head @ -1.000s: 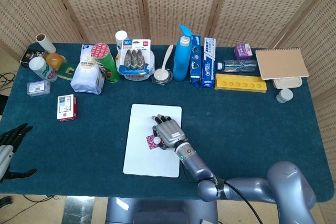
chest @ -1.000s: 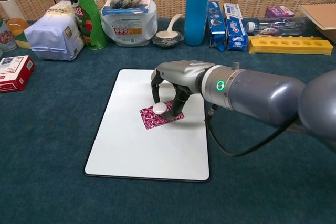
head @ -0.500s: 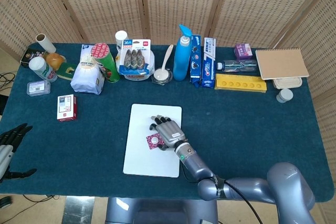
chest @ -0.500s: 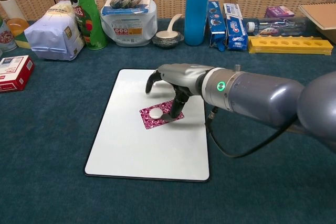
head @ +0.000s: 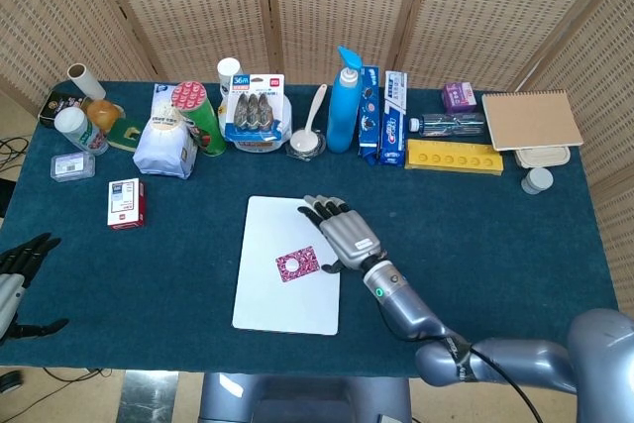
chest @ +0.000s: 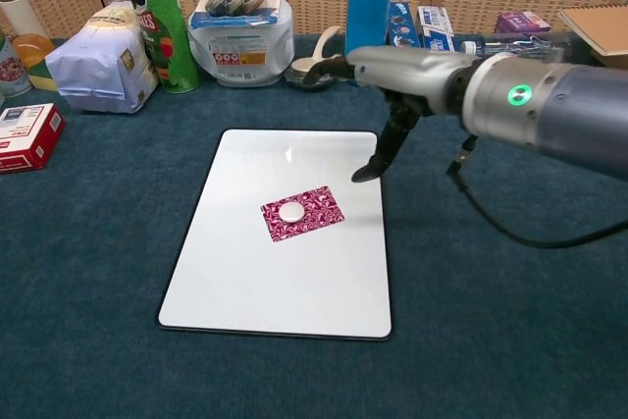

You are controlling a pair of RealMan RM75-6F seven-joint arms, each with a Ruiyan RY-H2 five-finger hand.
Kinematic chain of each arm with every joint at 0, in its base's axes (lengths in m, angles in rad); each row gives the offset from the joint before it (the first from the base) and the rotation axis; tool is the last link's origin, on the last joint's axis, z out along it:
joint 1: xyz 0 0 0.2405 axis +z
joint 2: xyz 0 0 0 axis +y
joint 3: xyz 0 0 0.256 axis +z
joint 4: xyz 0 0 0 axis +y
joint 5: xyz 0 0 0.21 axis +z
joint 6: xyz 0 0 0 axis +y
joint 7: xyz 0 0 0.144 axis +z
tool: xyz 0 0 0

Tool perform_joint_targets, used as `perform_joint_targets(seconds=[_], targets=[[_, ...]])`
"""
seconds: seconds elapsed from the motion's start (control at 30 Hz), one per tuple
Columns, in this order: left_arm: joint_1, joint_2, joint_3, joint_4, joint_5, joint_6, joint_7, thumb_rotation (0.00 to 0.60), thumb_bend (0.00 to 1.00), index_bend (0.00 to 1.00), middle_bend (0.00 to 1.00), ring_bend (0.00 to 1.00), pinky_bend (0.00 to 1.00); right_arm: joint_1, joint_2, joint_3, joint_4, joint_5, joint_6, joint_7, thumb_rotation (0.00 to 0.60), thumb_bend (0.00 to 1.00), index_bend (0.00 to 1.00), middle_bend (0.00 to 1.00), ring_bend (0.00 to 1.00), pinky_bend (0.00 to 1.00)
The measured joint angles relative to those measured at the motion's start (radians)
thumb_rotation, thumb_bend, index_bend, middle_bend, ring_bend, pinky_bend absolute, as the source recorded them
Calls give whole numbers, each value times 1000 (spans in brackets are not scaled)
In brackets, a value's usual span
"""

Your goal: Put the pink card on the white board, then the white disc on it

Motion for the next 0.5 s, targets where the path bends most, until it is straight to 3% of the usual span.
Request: perform_joint_targets(seconds=[0.27, 0.5], targets=[[10, -6, -3, -21, -9, 23, 34, 600, 78, 0, 0, 0, 47, -194, 154, -109, 76, -430, 268, 275, 544, 4, 103, 24, 0, 0], [18, -21, 3, -41, -5, 32, 93, 600, 77, 0, 0, 0, 47, -373, 269, -173, 140, -514, 462, 478, 574, 0, 64, 0, 0, 0]])
